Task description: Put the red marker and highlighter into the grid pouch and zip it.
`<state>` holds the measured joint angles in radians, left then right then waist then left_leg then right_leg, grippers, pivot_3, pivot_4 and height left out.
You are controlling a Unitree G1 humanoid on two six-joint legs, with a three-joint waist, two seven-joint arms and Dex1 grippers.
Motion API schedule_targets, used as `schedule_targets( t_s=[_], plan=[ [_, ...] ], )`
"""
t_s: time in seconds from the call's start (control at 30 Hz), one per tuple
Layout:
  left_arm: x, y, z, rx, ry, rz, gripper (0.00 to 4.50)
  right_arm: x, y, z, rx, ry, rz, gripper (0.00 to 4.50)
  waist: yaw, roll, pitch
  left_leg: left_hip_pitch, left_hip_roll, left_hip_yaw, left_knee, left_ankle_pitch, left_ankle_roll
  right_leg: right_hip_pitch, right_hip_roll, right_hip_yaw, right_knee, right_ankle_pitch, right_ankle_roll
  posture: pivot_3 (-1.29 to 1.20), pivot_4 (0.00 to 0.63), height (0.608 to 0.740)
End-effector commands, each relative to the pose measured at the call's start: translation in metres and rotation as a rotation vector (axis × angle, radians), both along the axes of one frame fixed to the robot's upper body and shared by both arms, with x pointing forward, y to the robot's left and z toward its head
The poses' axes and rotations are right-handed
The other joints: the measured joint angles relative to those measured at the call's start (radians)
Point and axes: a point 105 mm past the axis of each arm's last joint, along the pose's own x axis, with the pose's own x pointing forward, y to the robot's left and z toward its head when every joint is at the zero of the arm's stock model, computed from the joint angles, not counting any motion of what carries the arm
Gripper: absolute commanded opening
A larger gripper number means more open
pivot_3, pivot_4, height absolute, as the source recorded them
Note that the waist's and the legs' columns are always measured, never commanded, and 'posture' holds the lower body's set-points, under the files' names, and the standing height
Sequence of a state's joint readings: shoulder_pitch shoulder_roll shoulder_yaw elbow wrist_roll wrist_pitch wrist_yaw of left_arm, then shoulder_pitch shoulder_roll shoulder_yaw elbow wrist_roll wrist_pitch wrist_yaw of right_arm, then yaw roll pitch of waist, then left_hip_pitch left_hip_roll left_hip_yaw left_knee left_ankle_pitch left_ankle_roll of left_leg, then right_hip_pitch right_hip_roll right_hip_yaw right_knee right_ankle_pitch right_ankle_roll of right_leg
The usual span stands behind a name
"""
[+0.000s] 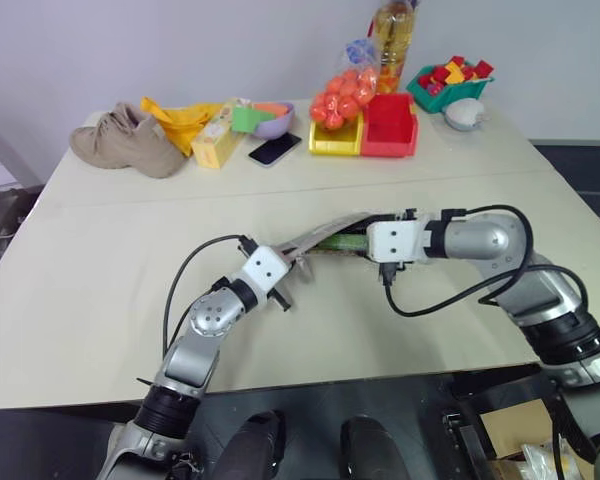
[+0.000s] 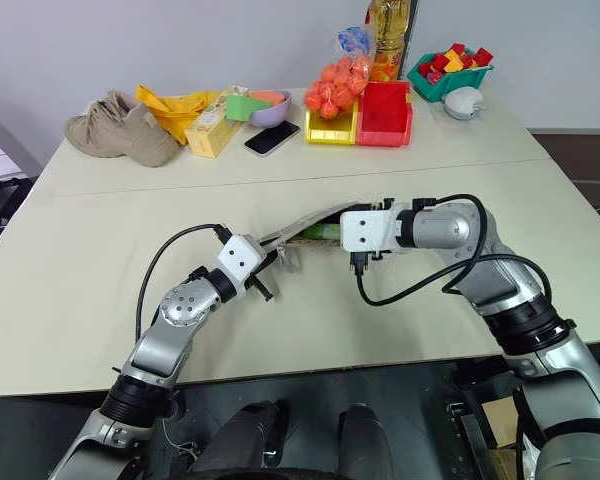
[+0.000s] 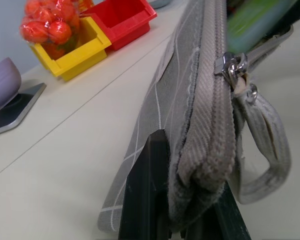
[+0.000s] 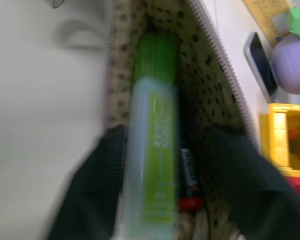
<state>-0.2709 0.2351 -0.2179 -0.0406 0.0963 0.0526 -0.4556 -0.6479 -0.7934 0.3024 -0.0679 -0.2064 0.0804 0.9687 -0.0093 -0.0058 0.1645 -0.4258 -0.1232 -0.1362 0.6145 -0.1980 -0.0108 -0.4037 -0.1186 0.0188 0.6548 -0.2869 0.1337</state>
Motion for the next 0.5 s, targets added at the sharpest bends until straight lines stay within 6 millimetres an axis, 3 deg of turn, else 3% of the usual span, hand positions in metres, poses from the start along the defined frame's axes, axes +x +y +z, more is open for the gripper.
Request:
schedule_targets(
  t_s=[0.03, 0.17, 0.23, 0.33, 0.5],
  plan=[
    [-0.001, -0.001, 0.016, -0.038, -0.040, -0.008, 0.00, 0.003, -0.003, 0.036, 0.127, -0.079, -0.026, 4.41, 0.001, 0.000, 0.000, 0.000, 0.000, 0.000, 0.000, 0.000, 0.000, 0.000, 0.000, 0.000, 0.000, 0.000, 0.000, 0.00, 0.150, 0.740],
    [0.010, 0.005, 0.020, -0.113, 0.029, 0.043, 0.00, -0.011, -0.007, 0.073, 0.468, 0.043, -0.026, 4.47, 0.003, 0.000, 0.000, 0.000, 0.000, 0.000, 0.000, 0.000, 0.000, 0.000, 0.000, 0.000, 0.000, 0.000, 0.000, 0.00, 0.150, 0.740],
    [0.015, 0.004, 0.024, -0.165, 0.070, 0.052, 0.00, -0.022, -0.013, 0.079, 0.593, 0.156, -0.023, 4.47, 0.005, 0.000, 0.000, 0.000, 0.000, -0.001, 0.000, 0.000, 0.000, 0.001, 0.000, 0.000, 0.000, 0.000, 0.000, 0.00, 0.150, 0.740],
    [0.025, -0.002, 0.038, -0.300, 0.151, 0.061, 0.00, -0.046, -0.016, 0.055, 0.690, 0.391, -0.017, 4.47, 0.023, -0.001, 0.000, 0.000, 0.000, -0.001, 0.001, 0.000, 0.001, 0.001, 0.000, -0.001, -0.001, 0.000, 0.000, 0.00, 0.150, 0.740],
    [0.030, -0.012, 0.053, -0.368, 0.202, 0.032, 0.00, -0.041, -0.005, 0.025, 0.847, 0.500, -0.137, 4.47, 0.017, -0.001, 0.000, 0.000, 0.000, -0.001, 0.002, 0.000, 0.001, 0.001, 0.000, -0.001, 0.000, 0.000, 0.000, 0.00, 0.150, 0.740]
  ],
)
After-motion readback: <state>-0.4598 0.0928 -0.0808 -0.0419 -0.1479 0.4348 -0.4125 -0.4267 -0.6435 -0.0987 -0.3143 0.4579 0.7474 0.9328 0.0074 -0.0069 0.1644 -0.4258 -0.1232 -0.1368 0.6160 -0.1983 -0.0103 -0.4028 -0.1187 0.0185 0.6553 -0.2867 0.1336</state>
